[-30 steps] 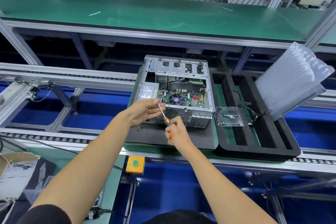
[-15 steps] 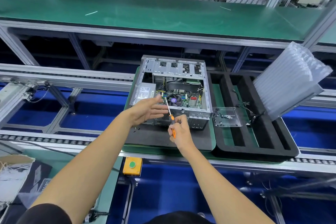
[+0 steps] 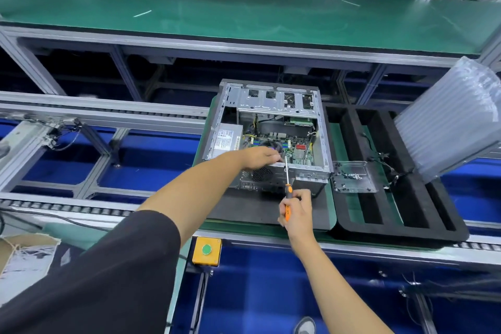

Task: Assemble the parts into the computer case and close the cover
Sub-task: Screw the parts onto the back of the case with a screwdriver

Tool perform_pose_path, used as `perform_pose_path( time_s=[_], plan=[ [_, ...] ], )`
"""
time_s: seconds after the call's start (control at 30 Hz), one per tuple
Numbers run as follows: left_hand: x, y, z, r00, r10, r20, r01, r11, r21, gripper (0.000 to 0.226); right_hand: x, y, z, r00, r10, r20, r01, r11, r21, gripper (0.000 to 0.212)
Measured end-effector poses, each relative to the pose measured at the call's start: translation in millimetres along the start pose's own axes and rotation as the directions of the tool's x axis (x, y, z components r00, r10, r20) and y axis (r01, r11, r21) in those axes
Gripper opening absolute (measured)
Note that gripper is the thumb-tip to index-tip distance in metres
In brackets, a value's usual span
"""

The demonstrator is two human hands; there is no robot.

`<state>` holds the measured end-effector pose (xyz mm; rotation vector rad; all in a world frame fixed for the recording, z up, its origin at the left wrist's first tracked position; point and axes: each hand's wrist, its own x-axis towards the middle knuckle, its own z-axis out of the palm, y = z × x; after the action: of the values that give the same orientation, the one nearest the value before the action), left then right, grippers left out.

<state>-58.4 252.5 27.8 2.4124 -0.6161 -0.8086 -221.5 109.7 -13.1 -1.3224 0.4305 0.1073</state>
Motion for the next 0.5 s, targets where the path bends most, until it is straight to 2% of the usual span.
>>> perform_pose_path(
  time_s=[0.13,0.2,0.3,0.4,0.5],
  plan=[
    [1.3,-14.6,-8.0,0.999,0.03,0.034,-0.032,0.997,0.074,0.042,-2.2,9.3,0.9,1.0,-0.015,-0.012,0.015,1.0,0.017,0.02],
    [0.6,-23.1,-15.1,0.999,0.035,-0.019,-0.033,0.995,0.089,0.045,-2.2,12.5,2.5,1.0,-0.022,-0.016,0.022,1.0,0.015,0.02],
    [0.8,-35.4,-16.2,0.991,0.056,-0.122,-0.045,0.995,0.091,0.034,-2.2,17.4,4.4,0.999,-0.027,-0.027,0.027,1.0,0.005,0.022],
    [4.7,-40.5,-6.6,0.972,0.06,-0.227,-0.031,0.991,0.131,0.039,-3.6,23.7,4.4,0.998,-0.049,-0.041,0.049,0.999,-0.006,0.021],
    [7.9,-45.0,-0.5,0.955,0.117,-0.271,-0.074,0.984,0.164,0.039,-7.7,31.6,2.0,0.997,-0.065,-0.034,0.064,0.998,-0.019,0.022]
  ],
)
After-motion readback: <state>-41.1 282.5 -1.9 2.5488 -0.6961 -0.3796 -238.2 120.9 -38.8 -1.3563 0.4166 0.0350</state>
